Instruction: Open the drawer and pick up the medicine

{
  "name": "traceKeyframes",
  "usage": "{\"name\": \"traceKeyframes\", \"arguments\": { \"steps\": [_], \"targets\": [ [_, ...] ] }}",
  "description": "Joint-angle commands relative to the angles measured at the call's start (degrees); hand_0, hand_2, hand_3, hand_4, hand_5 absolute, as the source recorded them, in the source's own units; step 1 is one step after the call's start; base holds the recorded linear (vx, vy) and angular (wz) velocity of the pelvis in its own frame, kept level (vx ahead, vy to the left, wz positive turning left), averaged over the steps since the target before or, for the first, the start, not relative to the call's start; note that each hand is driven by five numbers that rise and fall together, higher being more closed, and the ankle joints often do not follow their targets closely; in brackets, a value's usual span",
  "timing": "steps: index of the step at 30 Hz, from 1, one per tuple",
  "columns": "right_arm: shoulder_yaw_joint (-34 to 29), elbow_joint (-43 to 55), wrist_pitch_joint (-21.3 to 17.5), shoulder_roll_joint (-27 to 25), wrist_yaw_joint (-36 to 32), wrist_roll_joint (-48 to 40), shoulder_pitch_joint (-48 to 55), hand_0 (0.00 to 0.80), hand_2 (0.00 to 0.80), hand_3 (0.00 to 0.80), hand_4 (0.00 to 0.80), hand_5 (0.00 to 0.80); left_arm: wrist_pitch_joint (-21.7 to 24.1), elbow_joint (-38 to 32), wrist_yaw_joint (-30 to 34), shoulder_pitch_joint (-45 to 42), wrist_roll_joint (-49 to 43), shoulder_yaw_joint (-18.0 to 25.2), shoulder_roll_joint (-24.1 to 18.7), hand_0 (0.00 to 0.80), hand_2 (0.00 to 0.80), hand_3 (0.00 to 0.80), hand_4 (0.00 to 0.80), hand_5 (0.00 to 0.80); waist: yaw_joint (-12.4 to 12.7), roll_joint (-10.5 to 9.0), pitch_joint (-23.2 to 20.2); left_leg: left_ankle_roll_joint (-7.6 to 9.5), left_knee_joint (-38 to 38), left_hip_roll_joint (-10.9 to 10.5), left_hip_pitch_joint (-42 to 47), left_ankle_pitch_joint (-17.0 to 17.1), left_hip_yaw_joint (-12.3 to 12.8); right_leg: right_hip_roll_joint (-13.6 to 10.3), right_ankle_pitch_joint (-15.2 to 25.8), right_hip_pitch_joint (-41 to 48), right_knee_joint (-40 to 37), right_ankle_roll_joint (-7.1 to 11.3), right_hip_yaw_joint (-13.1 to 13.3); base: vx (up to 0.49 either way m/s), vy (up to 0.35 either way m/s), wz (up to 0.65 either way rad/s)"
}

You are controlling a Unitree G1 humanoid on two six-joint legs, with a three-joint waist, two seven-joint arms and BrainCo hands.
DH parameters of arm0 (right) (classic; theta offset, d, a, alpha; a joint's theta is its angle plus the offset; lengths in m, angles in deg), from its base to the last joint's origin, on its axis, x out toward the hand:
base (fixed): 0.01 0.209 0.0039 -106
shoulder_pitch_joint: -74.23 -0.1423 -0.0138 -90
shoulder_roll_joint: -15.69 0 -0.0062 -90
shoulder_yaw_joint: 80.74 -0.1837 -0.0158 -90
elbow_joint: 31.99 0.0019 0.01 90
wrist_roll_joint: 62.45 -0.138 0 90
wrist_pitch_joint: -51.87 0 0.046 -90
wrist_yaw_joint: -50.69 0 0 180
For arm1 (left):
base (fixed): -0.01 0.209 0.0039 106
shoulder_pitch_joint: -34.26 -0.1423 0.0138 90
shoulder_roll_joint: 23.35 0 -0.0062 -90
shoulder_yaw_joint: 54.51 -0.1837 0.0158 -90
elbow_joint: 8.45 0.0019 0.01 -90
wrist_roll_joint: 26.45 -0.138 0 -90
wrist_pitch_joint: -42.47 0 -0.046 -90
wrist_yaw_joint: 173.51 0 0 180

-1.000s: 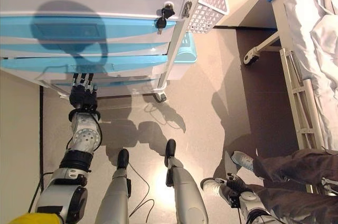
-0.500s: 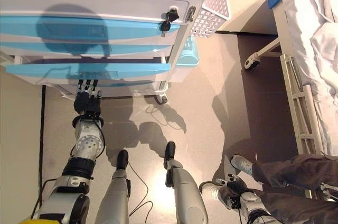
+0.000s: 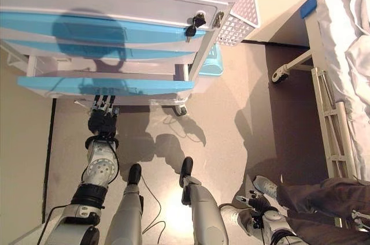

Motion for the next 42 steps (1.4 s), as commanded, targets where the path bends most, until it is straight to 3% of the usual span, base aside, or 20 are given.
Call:
{"name": "traceKeyframes", "arguments": {
  "steps": [1, 9, 18, 29, 42],
  "targets": [
    [1.6, -0.6, 0.3, -1.2, 0.5, 1.2, 2.2, 0.000, 0.000, 0.000, 0.000, 0.000, 1.7, -18.6, 10.3, 4.3, -4.4, -6.1, -1.1, 0.800, 0.800, 0.800, 0.800, 0.800, 0.4, 0.33, -3.4, 2.91, 1.9, -2.8, -5.8, 1.6, -0.6, 1.8, -1.7, -0.1, 3.5, 2.70, -1.5, -0.020, -0.044, 0.07],
    [1.7, -0.4, 0.1, -0.9, 0.8, 0.9, 2.2, 0.000, 0.000, 0.000, 0.000, 0.000, 0.8, -20.7, 10.7, 1.6, -4.3, -7.4, -1.0, 0.800, 0.800, 0.800, 0.800, 0.800, 1.1, 0.17, -2.8, 2.88, 2.5, -3.0, -6.1, 1.8, -1.7, 2.0, -2.4, -0.3, 4.7, 2.47, -2.3, -0.009, -0.020, 0.07],
    [1.2, -0.1, 0.0, -1.0, 1.1, 0.1, 2.6, 0.000, 0.000, 0.000, 0.000, 0.000, -0.6, -22.4, 11.4, -0.4, -4.5, -8.9, -2.0, 0.800, 0.800, 0.800, 0.800, 0.800, 2.9, 0.37, -1.5, 1.93, 1.5, -2.8, -5.4, 3.4, -4.5, 2.0, -5.0, 0.2, 7.5, 1.88, -5.3, 0.005, -0.053, 0.14],
    [-0.2, 0.3, -0.1, -1.8, 1.7, -0.9, 2.7, 0.000, 0.000, 0.000, 0.000, 0.000, -2.6, -24.7, 13.1, -5.9, -2.4, -10.7, -2.6, 0.800, 0.800, 0.800, 0.800, 0.800, 4.7, 1.95, 0.1, 2.15, 2.2, -3.8, -4.9, 3.7, -6.7, 1.3, -6.4, 1.5, 9.1, 1.69, -7.6, -0.011, -0.018, 0.14],
    [-0.1, 0.2, -0.2, -1.9, 2.1, -1.3, 2.7, 0.000, 0.000, 0.000, 0.000, 0.000, -5.6, -29.1, 14.9, -12.1, 0.0, -13.4, -5.4, 0.800, 0.800, 0.800, 0.800, 0.800, 7.1, 2.50, 1.3, 1.88, 2.5, -4.2, -5.4, 4.5, -9.2, 0.9, -7.6, 2.1, 10.3, 1.36, -10.3, -0.008, -0.024, 0.13]
  ]
}}
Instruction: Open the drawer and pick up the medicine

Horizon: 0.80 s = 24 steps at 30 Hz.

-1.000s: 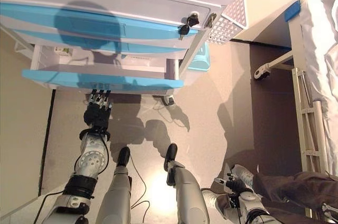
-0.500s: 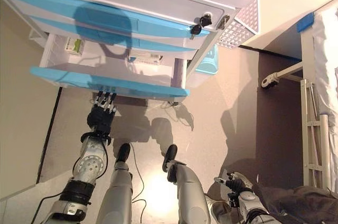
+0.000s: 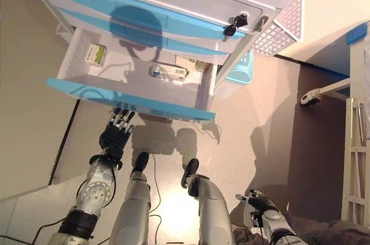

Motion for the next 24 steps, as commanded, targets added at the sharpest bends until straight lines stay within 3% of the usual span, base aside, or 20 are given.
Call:
{"name": "traceKeyframes", "arguments": {
  "steps": [1, 13, 14, 15, 24],
  "targets": [
    [0.4, -0.2, -0.2, -2.0, 1.2, -1.2, 2.7, 0.000, 0.000, 0.000, 0.000, 0.000, 1.5, -18.1, 9.1, 0.9, 0.2, -4.7, -0.3, 0.800, 0.800, 0.800, 0.800, 0.800, 0.5, -0.12, -3.0, 2.42, 0.6, -4.5, -5.3, 4.9, 1.6, 2.0, 2.8, 2.1, -3.0, 4.49, -1.8, 0.002, -0.045, 0.12],
    [1.8, 0.4, -0.2, -2.8, 1.9, -1.2, 1.4, 0.000, 0.000, 0.000, 0.000, 0.000, -3.9, -21.1, 11.5, -5.0, 2.9, -11.4, -5.8, 0.800, 0.800, 0.800, 0.800, 0.800, 2.4, 0.87, -1.9, 2.49, 0.8, -5.0, -5.5, 5.4, -0.3, 2.0, 1.9, 2.9, -2.2, 4.65, -4.0, 0.003, -0.015, 0.13],
    [1.8, 0.5, -0.3, -3.0, 1.9, -1.3, 1.0, 0.000, 0.000, 0.000, 0.000, 0.000, -4.9, -20.9, 12.1, -5.7, 3.0, -12.8, -7.4, 0.467, 0.467, 0.467, 0.467, 0.467, 2.4, 0.90, -1.8, 2.50, 0.8, -5.0, -5.4, 5.4, -0.4, 2.1, 1.9, 3.0, -2.3, 4.70, -4.0, -0.009, 0.002, 0.11],
    [2.0, 0.5, -0.3, -3.2, 1.9, -1.3, 0.8, 0.000, 0.000, 0.000, 0.000, 0.000, -5.3, -20.4, 12.4, -5.9, 2.7, -13.5, -8.4, 0.000, 0.000, 0.000, 0.000, 0.000, 2.4, 0.95, -1.8, 2.51, 0.8, -4.9, -5.3, 5.5, -0.4, 2.1, 1.9, 3.1, -2.3, 4.71, -4.0, -0.005, 0.005, 0.09],
    [2.5, 0.6, -0.8, -3.2, 1.9, -0.9, 0.4, 0.000, 0.000, 0.000, 0.000, 0.000, -7.7, -20.9, 14.8, -7.7, 2.1, -15.4, -11.4, 0.000, 0.000, 0.000, 0.000, 0.000, 2.5, 0.65, -1.8, 2.62, 0.5, -4.9, -5.3, 5.7, -0.4, 2.2, 2.0, 2.9, -2.6, 4.79, -4.0, -0.004, 0.003, 0.02]
  ]
}}
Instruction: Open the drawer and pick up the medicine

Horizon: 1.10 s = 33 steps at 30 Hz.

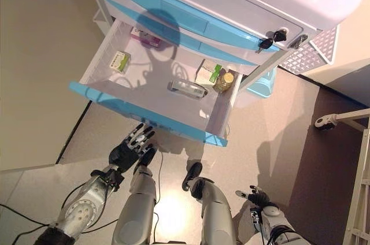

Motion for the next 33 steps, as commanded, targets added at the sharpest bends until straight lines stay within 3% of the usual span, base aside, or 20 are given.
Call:
{"name": "traceKeyframes", "arguments": {
  "steps": [1, 6, 9, 10, 11, 13, 16, 17, 18, 20, 24, 25, 33],
  "targets": [
    [2.0, 0.2, -0.7, -3.1, 1.0, -0.9, 1.6, 0.000, 0.000, 0.000, 0.000, 0.000, -0.3, -9.5, 4.1, -1.2, -0.5, -1.4, 2.1, 0.000, 0.000, 0.000, 0.000, 0.000, -0.9, 0.10, -2.7, 2.89, -1.5, -3.7, -4.5, 5.8, 2.3, 2.9, 3.3, 0.9, -3.6, 4.83, -1.5, 0.000, 0.000, 0.00],
    [1.9, 0.1, -0.6, -3.2, 1.0, -0.8, 1.7, 0.000, 0.000, 0.000, 0.000, 0.000, -0.6, -6.6, 4.0, -3.1, -0.5, -1.0, 2.3, 0.000, 0.000, 0.000, 0.000, 0.000, -0.9, 0.05, -2.9, 3.04, -1.5, -3.8, -4.5, 5.7, 2.5, 2.9, 3.4, 0.9, -3.6, 4.93, -1.3, 0.001, 0.001, -0.01],
    [1.6, 0.3, -0.4, -2.9, 0.8, -1.1, 2.1, 0.000, 0.000, 0.000, 0.000, 0.000, -0.3, 2.9, 3.0, -5.8, -2.6, 1.6, 3.7, 0.000, 0.000, 0.000, 0.000, 0.000, -0.9, 0.14, -3.3, 3.12, -1.9, -3.7, -4.3, 5.8, 2.9, 2.8, 3.7, 1.0, -3.9, 5.15, -0.9, 0.014, 0.012, -0.01],
    [1.2, 0.6, -0.2, -2.9, 0.5, -1.4, 2.6, 0.000, 0.000, 0.000, 0.000, 0.000, -0.3, 9.6, 2.5, -7.1, -5.4, 3.9, 4.7, 0.000, 0.000, 0.000, 0.000, 0.000, -1.0, 0.27, -3.9, 3.17, -2.0, -3.6, -4.1, 5.8, 3.3, 2.7, 3.9, 1.1, -4.0, 5.21, -0.6, 0.035, 0.031, -0.05],
    [1.2, 0.6, -0.2, -2.9, 0.5, -1.4, 2.6, 0.000, 0.000, 0.000, 0.000, 0.000, -0.3, 9.6, 2.5, -7.1, -5.5, 3.9, 4.7, 0.000, 0.000, 0.000, 0.000, 0.000, -1.0, 0.28, -3.9, 3.17, -2.0, -3.6, -4.1, 5.8, 3.4, 2.7, 3.9, 1.0, -4.0, 5.21, -0.6, 0.050, 0.037, -0.07],
    [0.3, 1.3, 0.0, -3.1, 0.3, -1.6, 3.5, 0.000, 0.000, 0.000, 0.000, 0.000, 0.1, 18.7, 1.5, -8.3, -12.5, 7.2, 5.4, 0.000, 0.000, 0.000, 0.000, 0.000, -1.4, 0.74, -5.4, 3.30, -2.4, -3.6, -3.2, 5.6, 3.9, 2.4, 4.2, 1.8, -4.2, 5.57, -0.1, 0.074, 0.050, -0.06],
    [-0.7, 1.6, -0.1, -3.2, 0.1, -1.7, 4.3, 0.000, 0.000, 0.000, 0.000, 0.000, 0.3, 24.8, 1.6, -9.3, -17.1, 10.1, 6.1, 0.000, 0.000, 0.000, 0.000, 0.000, -1.8, 1.21, -6.8, 3.35, -3.5, -3.3, -1.9, 5.7, 4.3, 2.2, 4.7, 3.4, -5.3, 6.01, 0.3, 0.107, 0.066, -0.09],
    [-1.9, 1.7, -0.1, -3.1, -0.2, -1.8, 4.9, 0.000, 0.000, 0.000, 0.000, 0.000, 0.1, 32.8, 2.3, -9.0, -21.7, 13.0, 7.4, 0.000, 0.000, 0.000, 0.000, 0.000, -1.8, 1.75, -8.2, 3.33, -5.2, -3.0, 0.5, 5.9, 5.0, 2.3, 5.3, 6.2, -7.7, 6.49, 0.8, 0.138, 0.086, -0.03],
    [-1.9, 1.7, -0.1, -3.1, -0.2, -1.8, 4.9, 0.000, 0.000, 0.000, 0.000, 0.000, 0.1, 32.8, 2.3, -8.9, -21.7, 13.0, 7.4, 0.000, 0.000, 0.000, 0.000, 0.000, -1.8, 1.77, -8.1, 3.33, -5.3, -3.0, 0.6, 5.9, 5.0, 2.3, 5.3, 6.3, -7.8, 6.49, 0.8, 0.137, 0.086, -0.07],
    [-2.8, 1.1, -0.2, -2.9, -0.3, -1.9, 5.0, 0.000, 0.000, 0.000, 0.000, 0.000, 1.3, 44.6, 0.6, -6.3, -28.6, 16.1, 9.4, 0.000, 0.000, 0.000, 0.000, 0.000, -2.3, 2.63, -9.7, 3.22, -7.7, -2.5, 3.7, 6.3, 5.9, 2.3, 6.3, 9.8, -10.9, 7.12, 1.5, 0.134, 0.102, -0.17],
    [-3.7, 0.5, 0.1, -3.1, -1.1, -1.6, 5.3, 0.000, 0.000, 0.000, 0.000, 0.000, 2.8, 59.0, -1.3, -3.7, -40.3, 19.2, 11.2, 0.000, 0.000, 0.000, 0.000, 0.000, -3.3, 4.59, -13.3, 3.43, -12.8, -2.2, 10.3, 6.8, 7.9, 2.6, 7.8, 16.1, -16.7, 8.04, 2.1, 0.196, 0.141, -0.28],
    [-4.5, -0.4, 0.0, -3.0, -1.3, -1.5, 5.7, 0.000, 0.000, 0.000, 0.000, 0.000, 3.4, 65.7, -2.8, -2.6, -45.6, 20.9, 11.9, 0.000, 0.000, 0.000, 0.000, 0.000, -4.0, 5.24, -15.3, 3.52, -14.7, -2.2, 13.2, 6.7, 9.0, 2.6, 8.4, 18.4, -19.7, 8.64, 3.0, 0.194, 0.116, -0.39],
    [-6.4, 0.0, -0.6, -3.0, -1.0, -1.6, 6.7, 0.000, 0.000, 0.000, 0.000, 0.000, 3.5, 77.0, -8.4, -3.0, -59.7, 24.1, 11.1, 0.000, 0.000, 0.000, 0.000, 0.000, -5.2, 5.75, -20.8, 4.00, -19.8, -2.1, 21.7, 5.2, 13.0, 2.7, 10.1, 25.7, -26.9, 9.78, 6.9, 0.139, 0.079, -0.34]
  ]
}}
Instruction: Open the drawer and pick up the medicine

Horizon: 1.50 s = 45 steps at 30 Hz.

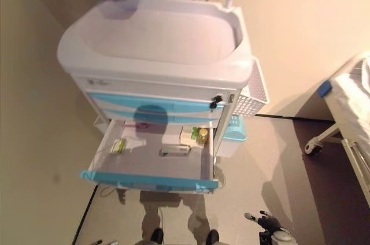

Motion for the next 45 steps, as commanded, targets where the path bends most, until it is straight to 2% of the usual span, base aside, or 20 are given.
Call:
{"name": "traceKeyframes", "arguments": {
  "steps": [1, 7, 10, 13, 14, 15, 16, 18, 19, 27, 34, 45],
  "targets": [
    [-1.5, 1.1, -0.9, -2.1, 0.5, -1.4, -2.1, 0.000, 0.000, 0.000, 0.000, 0.000, 0.8, 2.7, -3.2, 0.7, -6.1, 3.5, -1.1, 0.000, 0.000, 0.000, 0.000, 0.000, -0.1, -1.22, 0.6, 2.35, -4.7, -3.4, -2.5, 5.6, 0.3, 0.5, -0.5, 1.4, 1.5, 4.00, -0.2, 0.106, 0.094, -0.40],
    [-1.8, 5.3, -1.5, -3.2, 0.9, -2.3, -3.0, 0.000, 0.000, 0.000, 0.000, 0.000, 0.2, 4.5, -5.0, 1.0, -10.1, 3.3, -0.4, 0.000, 0.000, 0.000, 0.000, 0.000, -1.1, -1.20, -1.8, 2.74, -4.9, -3.4, 0.6, 3.7, 4.3, 0.2, 1.0, 3.3, -1.3, 4.60, 3.9, 0.036, 0.057, -0.30],
    [-1.6, 8.7, -1.8, -3.5, 1.1, -2.9, -2.9, 0.000, 0.000, 0.000, 0.000, 0.000, 0.1, 4.7, -5.6, 0.9, -11.4, 3.0, -0.3, 0.000, 0.000, 0.000, 0.000, 0.000, -1.3, -1.06, -2.1, 2.82, -5.0, -3.4, 1.5, 3.4, 5.1, 0.1, 1.1, 3.7, -1.5, 4.59, 4.6, 0.045, 0.050, -0.28],
    [-2.2, 14.4, -2.3, -3.9, 1.5, -4.0, -2.0, 0.000, 0.000, 0.000, 0.000, 0.000, -0.3, 5.4, -6.1, 0.6, -13.8, 2.7, -0.2, 0.000, 0.000, 0.000, 0.000, 0.000, -1.6, -1.06, -2.5, 2.95, -5.0, -3.5, 2.4, 3.1, 5.6, 0.0, 1.0, 4.4, -1.5, 4.64, 5.1, 0.035, 0.018, -0.20],
    [-2.6, 19.3, -2.9, -4.3, 1.5, -4.9, -1.5, 0.000, 0.000, 0.000, 0.000, 0.000, -0.5, 6.0, -6.6, 0.6, -15.4, 2.6, -0.2, 0.000, 0.000, 0.000, 0.000, 0.000, -1.9, -0.94, -2.7, 3.00, -5.0, -3.5, 2.9, 2.8, 5.9, -0.1, 1.0, 4.7, -1.5, 4.72, 5.3, 0.007, 0.020, -0.11],
    [-2.6, 19.3, -2.8, -4.3, 1.5, -4.9, -1.5, 0.000, 0.000, 0.000, 0.000, 0.000, -0.5, 5.9, -6.6, 0.6, -15.4, 2.6, -0.2, 0.000, 0.000, 0.000, 0.000, 0.000, -1.9, -0.93, -2.7, 3.00, -5.0, -3.5, 2.9, 2.8, 5.9, -0.1, 1.0, 4.7, -1.5, 4.72, 5.3, 0.018, 0.041, -0.17],
    [-2.9, 24.8, -3.4, -4.5, 1.8, -5.2, -0.6, 0.000, 0.000, 0.000, 0.000, 0.000, -0.7, 6.2, -7.1, 0.5, -16.7, 2.8, 0.1, 0.000, 0.000, 0.000, 0.000, 0.000, -2.2, -0.82, -2.9, 3.05, -5.1, -3.5, 3.2, 2.6, 6.3, -0.2, 1.1, 4.8, -1.7, 4.83, 5.6, 0.014, 0.030, -0.12],
    [-3.0, 27.0, -3.7, -4.6, 1.9, -5.5, -0.2, 0.000, 0.000, 0.000, 0.000, 0.000, -0.8, 6.1, -7.1, 0.5, -17.0, 2.8, 0.2, 0.000, 0.000, 0.000, 0.000, 0.000, -2.2, -0.81, -3.0, 3.07, -5.1, -3.5, 3.3, 2.5, 6.4, -0.3, 1.1, 4.7, -1.6, 4.86, 5.8, 0.012, 0.029, -0.07],
    [-3.2, 31.7, -4.2, -4.9, 1.9, -5.6, 0.6, 0.000, 0.000, 0.000, 0.000, 0.000, -0.9, 5.9, -7.2, 0.4, -18.0, 2.7, 0.4, 0.000, 0.000, 0.000, 0.000, 0.000, -2.3, -0.83, -3.2, 3.13, -5.2, -3.5, 3.4, 2.4, 6.7, -0.3, 1.1, 4.7, -1.6, 4.91, 5.9, 0.008, 0.020, -0.05],
    [-3.2, 46.2, -5.6, -5.1, 1.5, -7.3, 2.3, 0.000, 0.000, 0.000, 0.000, 0.000, -0.8, 4.8, -7.8, 0.7, -18.8, 3.1, 0.8, 0.000, 0.000, 0.000, 0.000, 0.000, -2.3, -1.43, -3.4, 3.34, -5.2, -3.7, 3.8, 2.1, 6.8, -0.5, 1.0, 4.9, -1.5, 4.95, 6.3, 0.002, 0.005, -0.01],
    [-1.5, 58.4, -6.9, -4.5, 0.1, -8.8, 3.1, 0.000, 0.000, 0.000, 0.000, 0.000, -0.8, 4.4, -8.4, 0.6, -19.9, 3.6, 1.0, 0.000, 0.000, 0.000, 0.000, 0.000, -1.3, -2.90, -3.4, 3.34, -5.2, -3.5, 3.9, 2.0, 6.5, -0.5, 0.9, 5.0, -1.7, 5.02, 6.0, 0.000, 0.000, 0.00],
    [3.6, 68.0, -6.9, -5.0, -3.5, -8.0, 2.8, 0.000, 0.000, 0.000, 0.000, 0.000, -0.3, 2.6, -8.8, 0.7, -20.9, 3.8, 0.1, 0.000, 0.000, 0.000, 0.000, 0.000, -0.1, -4.46, -2.8, 3.38, -5.2, -3.5, 3.8, 2.0, 5.5, -0.7, 0.7, 5.2, -1.4, 5.07, 5.0, 0.000, 0.000, 0.00]
  ]
}}
